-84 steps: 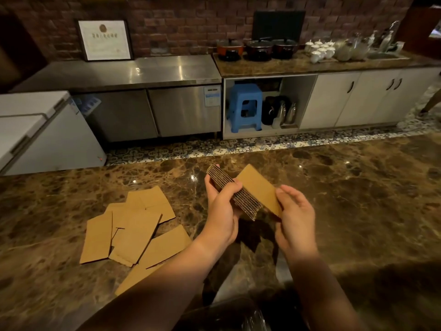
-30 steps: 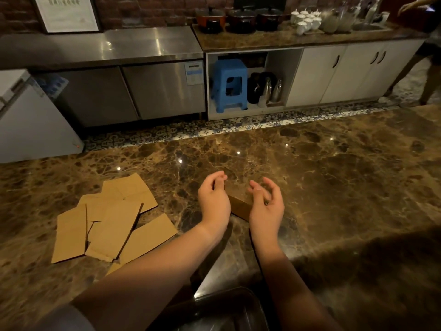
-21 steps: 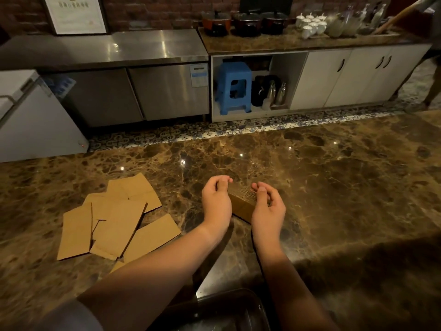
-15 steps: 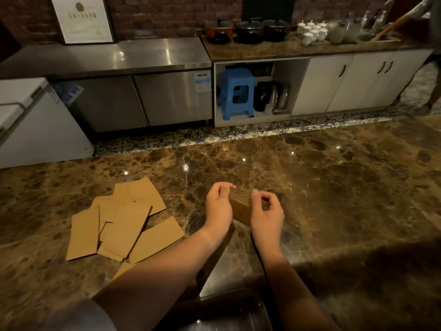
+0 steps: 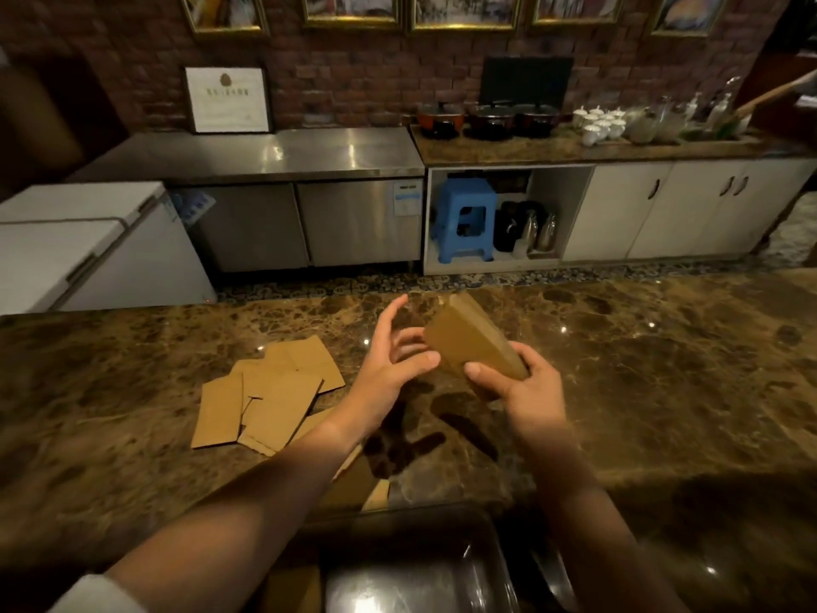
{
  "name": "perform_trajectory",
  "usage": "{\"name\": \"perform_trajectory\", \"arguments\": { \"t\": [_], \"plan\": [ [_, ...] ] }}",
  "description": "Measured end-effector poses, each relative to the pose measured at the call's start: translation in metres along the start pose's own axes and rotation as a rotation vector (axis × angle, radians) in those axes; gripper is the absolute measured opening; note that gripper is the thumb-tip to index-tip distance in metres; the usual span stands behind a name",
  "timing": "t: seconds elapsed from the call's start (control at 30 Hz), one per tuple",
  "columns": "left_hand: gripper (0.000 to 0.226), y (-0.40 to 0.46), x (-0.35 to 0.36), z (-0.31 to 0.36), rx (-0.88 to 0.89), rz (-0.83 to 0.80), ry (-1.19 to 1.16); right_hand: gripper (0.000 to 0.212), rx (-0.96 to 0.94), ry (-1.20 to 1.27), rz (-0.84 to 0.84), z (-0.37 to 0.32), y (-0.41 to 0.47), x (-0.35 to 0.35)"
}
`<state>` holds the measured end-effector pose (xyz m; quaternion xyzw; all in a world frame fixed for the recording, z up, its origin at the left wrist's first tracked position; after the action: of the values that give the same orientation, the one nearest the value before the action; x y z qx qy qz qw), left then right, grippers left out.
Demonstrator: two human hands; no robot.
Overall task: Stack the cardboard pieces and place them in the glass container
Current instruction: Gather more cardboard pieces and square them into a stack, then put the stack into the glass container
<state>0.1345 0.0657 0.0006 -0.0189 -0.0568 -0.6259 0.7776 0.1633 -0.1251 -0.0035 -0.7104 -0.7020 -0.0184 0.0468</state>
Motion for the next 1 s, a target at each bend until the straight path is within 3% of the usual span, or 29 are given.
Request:
{"name": "perform_trajectory", "arguments": {
  "t": [0.1, 0.2, 0.37, 0.5, 0.6, 0.8, 0.9, 1.0],
  "plan": [
    [0.075, -0.03, -0.003, 0.039, 0.12, 0.009, -0.145, 0.03, 0.056, 0.168, -0.113, -0.024, -0.034, 0.025],
    [0.059, -0.055, -0.014, 0.06, 0.202, 0.135, -0.206, 0.033, 0.166, 0.272, -0.208, -0.029, -0.069, 0.049],
    [0.045, -0.092, -0.035, 0.071, 0.198, 0.291, -0.179, 0.037, 0.266, 0.429, -0.354, -0.023, -0.118, 0.077],
    [0.04, -0.12, -0.051, 0.076, 0.19, 0.346, -0.156, 0.04, 0.263, 0.268, -0.397, -0.018, -0.137, 0.076],
    [0.037, -0.138, -0.066, 0.08, 0.172, 0.366, -0.18, 0.04, 0.151, 0.111, -0.508, -0.03, -0.144, 0.076],
    [0.044, -0.169, -0.082, 0.073, 0.088, 0.294, -0.087, 0.033, 0.083, -0.145, -0.559, -0.035, -0.162, 0.088],
    [0.052, -0.194, -0.111, 0.058, 0.067, 0.406, -0.056, 0.033, 0.159, -0.179, -0.542, -0.024, -0.17, 0.079],
    [0.038, -0.23, -0.151, 0.028, -0.012, 0.57, -0.047, 0.034, 0.253, -0.303, -0.546, -0.001, -0.187, 0.058]
  ]
}}
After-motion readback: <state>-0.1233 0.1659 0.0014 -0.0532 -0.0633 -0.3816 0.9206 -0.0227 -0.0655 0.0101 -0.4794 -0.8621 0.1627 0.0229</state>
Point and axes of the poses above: each hand's wrist, its own y-axis towards the middle knuckle, its own x-axis out of the palm, z = x × y, the point moved 7 cm from there along y, towards the middle knuckle, and after that the axes turned 6 degrees about z, right-handed, at the moved point
